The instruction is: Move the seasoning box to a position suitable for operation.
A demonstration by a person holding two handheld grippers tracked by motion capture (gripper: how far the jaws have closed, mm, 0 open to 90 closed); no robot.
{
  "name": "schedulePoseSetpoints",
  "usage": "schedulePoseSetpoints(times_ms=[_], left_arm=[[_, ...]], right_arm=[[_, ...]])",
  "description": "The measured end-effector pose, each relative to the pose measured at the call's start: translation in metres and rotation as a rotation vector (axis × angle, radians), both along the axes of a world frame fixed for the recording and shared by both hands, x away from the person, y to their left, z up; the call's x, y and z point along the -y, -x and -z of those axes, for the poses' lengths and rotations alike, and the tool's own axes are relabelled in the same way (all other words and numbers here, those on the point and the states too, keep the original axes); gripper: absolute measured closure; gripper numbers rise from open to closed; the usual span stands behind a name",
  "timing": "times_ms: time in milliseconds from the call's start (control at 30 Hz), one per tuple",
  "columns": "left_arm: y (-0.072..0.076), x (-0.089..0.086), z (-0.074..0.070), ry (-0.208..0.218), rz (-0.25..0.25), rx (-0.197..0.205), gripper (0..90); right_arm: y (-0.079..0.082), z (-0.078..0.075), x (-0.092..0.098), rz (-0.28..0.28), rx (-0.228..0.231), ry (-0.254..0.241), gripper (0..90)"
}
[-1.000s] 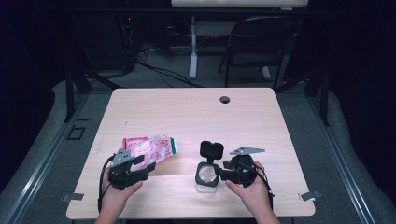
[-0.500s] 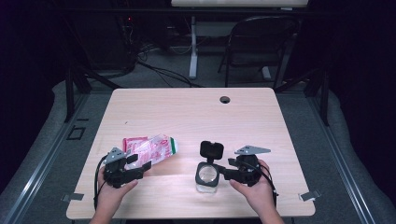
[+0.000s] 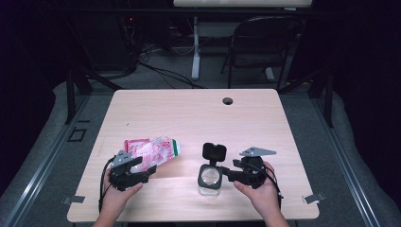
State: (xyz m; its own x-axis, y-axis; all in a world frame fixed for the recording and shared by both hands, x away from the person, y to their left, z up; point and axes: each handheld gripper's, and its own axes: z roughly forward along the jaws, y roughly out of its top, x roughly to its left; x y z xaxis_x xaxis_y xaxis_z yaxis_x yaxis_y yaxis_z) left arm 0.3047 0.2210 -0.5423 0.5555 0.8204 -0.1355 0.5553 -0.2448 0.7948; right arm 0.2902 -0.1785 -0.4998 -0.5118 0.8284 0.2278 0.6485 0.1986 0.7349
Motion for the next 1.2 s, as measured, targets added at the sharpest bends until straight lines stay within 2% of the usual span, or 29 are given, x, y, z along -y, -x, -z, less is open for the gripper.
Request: schedulePoseSetpoints(times_ms=[100, 167, 267, 367, 500, 600, 767, 967, 1200], left_arm=[[-0.002, 0.003, 0.006, -0.079, -0.016, 0.000, 32.9], [-0.003, 0.006, 0.009, -0.108, -0.020, -0.003, 37.4], [-0.004, 0.009, 0.012, -0.158, -0.022, 0.018, 37.7], [-0.005, 0.012, 0.013, -0.185, -0.022, 0.035, 37.6], [-0.008, 0.017, 0.015, -0.179, -0.008, 0.047, 36.8], [-0.011, 0.024, 0.017, -0.194, -0.001, 0.056, 36.7], [-0.016, 0.032, 0.021, -0.243, 0.003, 0.063, 34.3], [-0.020, 0.037, 0.025, -0.297, -0.024, 0.092, 33.7], [-0.025, 0.037, 0.027, -0.298, -0.032, 0.098, 36.6]], right_arm=[[0.000, 0.001, 0.000, 0.003, -0.005, -0.001, 42.6], [0.000, 0.001, 0.000, -0.004, -0.009, 0.005, 42.6], [0.000, 0.002, -0.001, -0.003, -0.011, 0.009, 42.6], [0.000, 0.003, -0.001, -0.004, -0.012, 0.007, 42.7], [0.000, 0.003, -0.001, 0.002, -0.014, 0.004, 42.6], [0.001, 0.004, -0.001, -0.002, -0.014, 0.005, 42.6], [0.003, 0.005, 0.002, 0.007, -0.014, -0.002, 42.6], [0.007, 0.005, 0.006, 0.017, -0.011, -0.002, 42.5], [0.012, 0.005, 0.011, 0.032, -0.010, -0.002, 42.5]])
